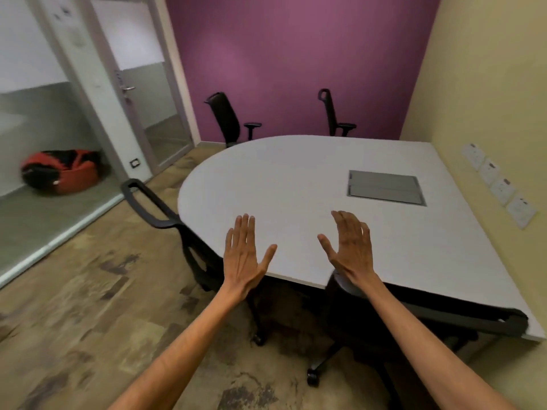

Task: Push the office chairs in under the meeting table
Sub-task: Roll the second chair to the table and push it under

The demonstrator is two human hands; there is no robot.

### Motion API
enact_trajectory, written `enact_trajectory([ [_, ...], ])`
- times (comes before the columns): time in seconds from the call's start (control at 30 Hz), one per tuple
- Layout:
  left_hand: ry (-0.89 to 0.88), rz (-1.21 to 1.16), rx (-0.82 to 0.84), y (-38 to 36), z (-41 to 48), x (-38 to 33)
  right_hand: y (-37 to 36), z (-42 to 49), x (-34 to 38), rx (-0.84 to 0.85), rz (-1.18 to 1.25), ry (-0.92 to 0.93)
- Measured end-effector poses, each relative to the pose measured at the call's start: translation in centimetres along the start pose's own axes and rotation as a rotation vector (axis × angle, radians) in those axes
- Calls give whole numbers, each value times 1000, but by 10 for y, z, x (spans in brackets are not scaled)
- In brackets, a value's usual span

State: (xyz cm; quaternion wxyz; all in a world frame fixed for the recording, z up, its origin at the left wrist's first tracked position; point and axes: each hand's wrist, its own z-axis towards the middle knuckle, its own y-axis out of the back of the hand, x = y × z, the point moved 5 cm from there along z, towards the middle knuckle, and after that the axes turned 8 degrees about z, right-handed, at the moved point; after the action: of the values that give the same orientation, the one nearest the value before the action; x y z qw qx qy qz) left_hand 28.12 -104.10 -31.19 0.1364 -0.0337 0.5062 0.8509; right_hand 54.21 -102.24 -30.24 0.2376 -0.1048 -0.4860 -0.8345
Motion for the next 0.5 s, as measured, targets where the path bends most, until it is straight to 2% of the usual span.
enact_trajectory([
  [0.07,77,45,-55,36,0,56,-27,25,55,10,35,65],
  [0.1,81,39,-74,41,4,59,-28,27,57,22,37,51],
  [0.17,157,86,-108,76,-7,122,-58,47,118,42,77,130],
  [0.2,161,87,-117,79,-6,124,-58,48,119,55,73,118],
  [0.27,249,160,-133,113,-20,185,-86,65,182,74,104,198],
  [0.3,258,173,-144,116,-17,186,-86,68,182,80,99,194],
  [0.47,416,276,-190,187,-44,299,-140,102,313,98,166,344],
  [0.5,418,281,-207,191,-41,300,-140,106,316,101,158,344],
])
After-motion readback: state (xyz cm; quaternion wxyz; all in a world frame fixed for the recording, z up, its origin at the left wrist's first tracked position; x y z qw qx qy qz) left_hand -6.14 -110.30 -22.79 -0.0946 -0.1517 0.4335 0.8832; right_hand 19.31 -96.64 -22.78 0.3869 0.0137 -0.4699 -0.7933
